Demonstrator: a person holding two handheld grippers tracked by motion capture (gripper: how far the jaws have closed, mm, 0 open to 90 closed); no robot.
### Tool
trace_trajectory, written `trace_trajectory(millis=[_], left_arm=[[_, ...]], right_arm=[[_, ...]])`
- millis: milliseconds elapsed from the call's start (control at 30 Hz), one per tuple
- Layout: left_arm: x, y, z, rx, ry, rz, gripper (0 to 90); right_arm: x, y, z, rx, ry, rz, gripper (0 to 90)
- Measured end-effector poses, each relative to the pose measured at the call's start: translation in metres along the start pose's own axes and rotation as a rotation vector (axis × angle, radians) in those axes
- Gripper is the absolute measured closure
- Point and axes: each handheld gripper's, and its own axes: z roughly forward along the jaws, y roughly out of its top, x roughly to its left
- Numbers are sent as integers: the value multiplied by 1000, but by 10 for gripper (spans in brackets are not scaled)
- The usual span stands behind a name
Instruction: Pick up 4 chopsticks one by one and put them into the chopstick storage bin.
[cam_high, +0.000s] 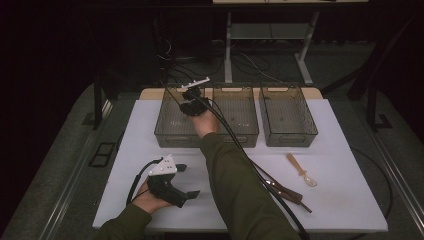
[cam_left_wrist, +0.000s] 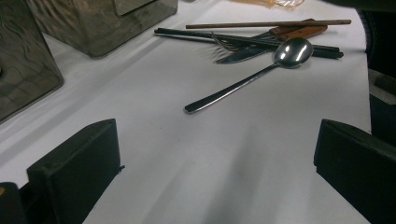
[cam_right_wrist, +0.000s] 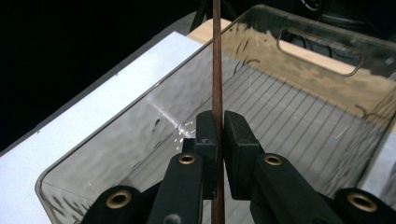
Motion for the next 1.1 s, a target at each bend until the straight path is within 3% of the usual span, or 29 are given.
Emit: trace_trajectory(millis=[167,267,367,533,700,1100], left_arm=[[-1,0,0,1,-2,2,0],[0,0,-1,2,-3,2,0],[0,0,0,1,-2,2,0],[0,0,0,2,-1,6,0],[-1,0,2,0,2,1,0],[-1,0,3,3,-3,-1,0]], right_arm=[[3,-7,9,53,-7,22,831],[3,-9,12,65,-12,28,645],[4,-8,9,67,-19,-1,590],[2,-2,-3,64,-15,-12,520],[-3,-2,-22,80,31,-24,495],[-23,-18,-71,80,112,-56,394]])
